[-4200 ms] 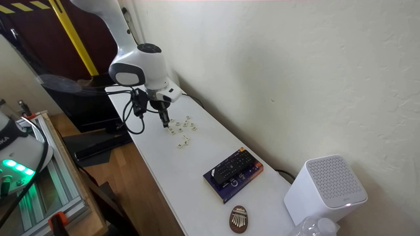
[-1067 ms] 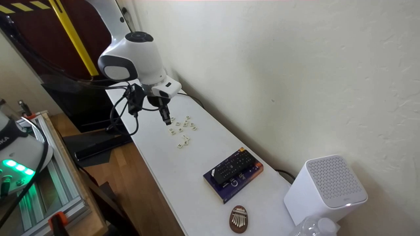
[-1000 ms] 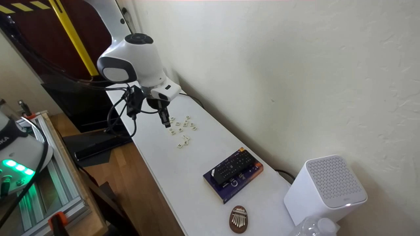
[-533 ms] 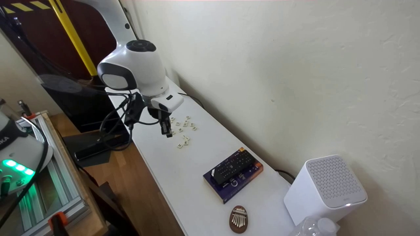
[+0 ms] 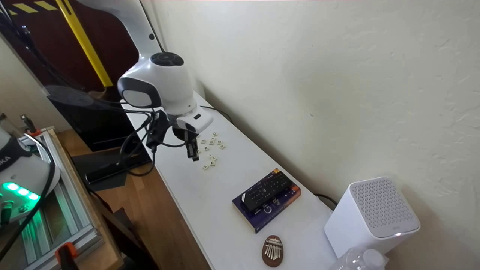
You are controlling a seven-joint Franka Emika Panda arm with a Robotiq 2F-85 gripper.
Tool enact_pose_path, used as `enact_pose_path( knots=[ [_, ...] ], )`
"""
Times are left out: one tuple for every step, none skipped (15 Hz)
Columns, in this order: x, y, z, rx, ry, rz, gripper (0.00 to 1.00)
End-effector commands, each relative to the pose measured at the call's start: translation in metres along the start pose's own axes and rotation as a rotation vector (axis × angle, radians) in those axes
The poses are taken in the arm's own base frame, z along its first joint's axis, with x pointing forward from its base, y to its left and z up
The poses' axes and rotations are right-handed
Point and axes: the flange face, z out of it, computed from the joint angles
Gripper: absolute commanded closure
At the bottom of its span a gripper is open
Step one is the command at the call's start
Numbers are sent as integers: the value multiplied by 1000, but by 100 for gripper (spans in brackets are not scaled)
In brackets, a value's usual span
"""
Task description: Replace the letter L with H on the lined up letters on the ;eft to spell the word HOG
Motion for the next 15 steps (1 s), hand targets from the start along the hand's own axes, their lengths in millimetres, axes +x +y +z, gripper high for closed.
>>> enact_pose_path(
  knots=[
    [13, 4, 10, -2, -3, 9, 100],
    [16, 5, 12, -4, -2, 10, 100],
    [18, 5, 14, -5, 0, 12, 100],
    [21, 6, 17, -4, -2, 16, 100],
    [23, 7, 19, -5, -2, 18, 100],
    [25, 7, 22, -5, -6, 20, 100],
    [26, 8, 24, -6, -9, 21, 100],
    [27, 8, 27, -7, -12, 21, 100],
    [28, 9, 29, -7, -16, 22, 100],
    [29, 9, 32, -5, -20, 23, 100],
    [30, 9, 34, -6, -23, 24, 100],
    [31, 9, 37, -6, -28, 24, 100],
    [31, 8, 40, -7, -35, 26, 100],
    [30, 7, 42, -4, -45, 25, 100],
    [28, 6, 45, -2, -57, 25, 100]
  ],
)
